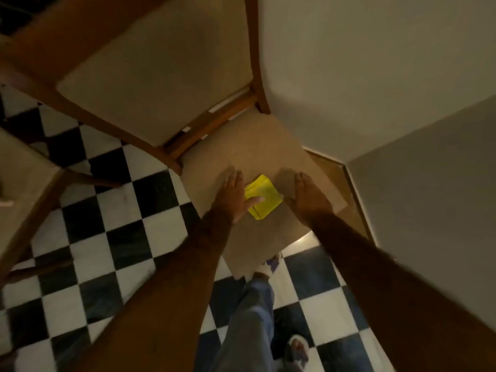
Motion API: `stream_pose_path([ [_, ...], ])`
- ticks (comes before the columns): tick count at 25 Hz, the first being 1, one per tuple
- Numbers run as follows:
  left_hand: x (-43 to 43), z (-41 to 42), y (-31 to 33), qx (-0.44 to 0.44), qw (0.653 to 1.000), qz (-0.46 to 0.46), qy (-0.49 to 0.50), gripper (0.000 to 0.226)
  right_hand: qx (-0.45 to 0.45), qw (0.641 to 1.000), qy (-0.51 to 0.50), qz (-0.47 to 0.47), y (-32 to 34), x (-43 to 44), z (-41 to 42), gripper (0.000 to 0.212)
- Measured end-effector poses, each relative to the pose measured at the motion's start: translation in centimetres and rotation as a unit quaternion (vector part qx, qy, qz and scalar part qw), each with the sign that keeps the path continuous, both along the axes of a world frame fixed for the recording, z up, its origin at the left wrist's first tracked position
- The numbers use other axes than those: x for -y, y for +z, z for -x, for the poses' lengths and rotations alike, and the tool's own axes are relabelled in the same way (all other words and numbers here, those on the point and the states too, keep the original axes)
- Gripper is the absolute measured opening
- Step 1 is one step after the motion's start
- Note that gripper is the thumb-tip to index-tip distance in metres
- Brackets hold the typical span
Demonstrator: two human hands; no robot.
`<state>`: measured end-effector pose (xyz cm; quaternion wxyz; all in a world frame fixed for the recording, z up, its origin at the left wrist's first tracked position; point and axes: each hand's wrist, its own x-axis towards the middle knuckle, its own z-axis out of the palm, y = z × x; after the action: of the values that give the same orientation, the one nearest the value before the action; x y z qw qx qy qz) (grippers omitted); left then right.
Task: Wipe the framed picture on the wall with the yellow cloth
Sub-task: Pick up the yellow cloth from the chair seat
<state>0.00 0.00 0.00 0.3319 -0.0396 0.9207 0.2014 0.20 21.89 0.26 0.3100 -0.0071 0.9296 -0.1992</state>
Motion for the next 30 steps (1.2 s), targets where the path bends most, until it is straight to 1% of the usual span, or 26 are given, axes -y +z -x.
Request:
stream_pose_path([
  [2,-0.9,0.3,-2.7,-0.004,1.000,0.005,-0.013,0.102,0.030,0.999,-0.018,0.030,-2.9,1.0,0.4,0.083],
  [4,-1.7,-0.3,-3.9,-0.006,1.000,0.011,0.016,0.092,0.058,0.997,-0.029,0.040,-4.5,1.9,0.0,0.078],
  [6,-2.3,-0.9,-5.3,-0.025,0.999,0.023,0.041,0.079,0.057,0.997,-0.034,0.032,-6.5,2.5,-0.4,0.071],
  [8,-2.5,-1.0,-6.3,-0.055,0.996,0.026,0.062,0.069,0.032,0.999,-0.022,0.030,-7.8,2.7,-0.6,0.062],
  [10,-2.5,-0.6,-7.0,-0.060,0.992,-0.002,0.110,0.059,0.023,0.994,-0.079,0.078,-8.5,2.9,-0.6,0.054],
  [12,-2.3,0.0,-6.9,-0.057,0.984,-0.050,0.163,0.041,0.036,0.980,-0.153,0.119,-8.3,2.8,-0.4,0.044],
  [14,-2.1,0.3,-5.9,-0.050,0.972,-0.101,0.208,0.028,0.071,0.954,-0.244,0.159,-7.3,2.4,-0.4,0.032],
  [15,-2.0,0.4,-5.0,-0.037,0.960,-0.138,0.239,0.026,0.089,0.925,-0.310,0.202,-6.3,2.1,-0.5,0.024],
  [16,-2.1,0.5,-4.0,-0.013,0.943,-0.187,0.275,0.026,0.114,0.880,-0.376,0.269,-5.0,1.8,-0.7,0.017],
  [17,-2.3,0.4,-2.7,0.012,0.921,-0.240,0.306,0.027,0.134,0.827,-0.428,0.339,-3.3,1.4,-0.9,0.014],
  [18,-2.7,0.4,-1.0,0.035,0.899,-0.292,0.325,0.025,0.146,0.782,-0.458,0.396,-1.2,0.8,-1.2,0.015],
  [19,-3.1,0.3,0.4,0.054,0.877,-0.334,0.340,0.022,0.150,0.755,-0.476,0.425,0.5,0.4,-1.2,0.017],
  [20,-3.6,0.3,2.0,0.068,0.860,-0.367,0.347,0.021,0.147,0.742,-0.485,0.438,2.5,-0.2,-1.2,0.019],
  [22,-5.1,0.4,6.0,0.085,0.842,-0.411,0.340,0.024,0.132,0.735,-0.488,0.452,7.1,-1.7,-1.2,0.025],
  [24,-6.9,1.0,10.4,0.088,0.832,-0.443,0.323,0.025,0.114,0.740,-0.480,0.457,11.8,-3.6,-0.9,0.035],
  [25,-7.8,1.5,12.5,0.086,0.828,-0.455,0.315,0.026,0.103,0.744,-0.477,0.457,14.0,-4.6,-0.7,0.036],
  [27,-9.9,2.3,17.0,0.083,0.831,-0.472,0.282,0.027,0.067,0.751,-0.469,0.460,18.6,-6.8,-0.8,0.037],
  [30,-13.0,3.6,23.0,0.064,0.851,-0.480,0.204,0.036,0.014,0.750,-0.460,0.474,24.3,-10.0,-1.0,0.045],
])
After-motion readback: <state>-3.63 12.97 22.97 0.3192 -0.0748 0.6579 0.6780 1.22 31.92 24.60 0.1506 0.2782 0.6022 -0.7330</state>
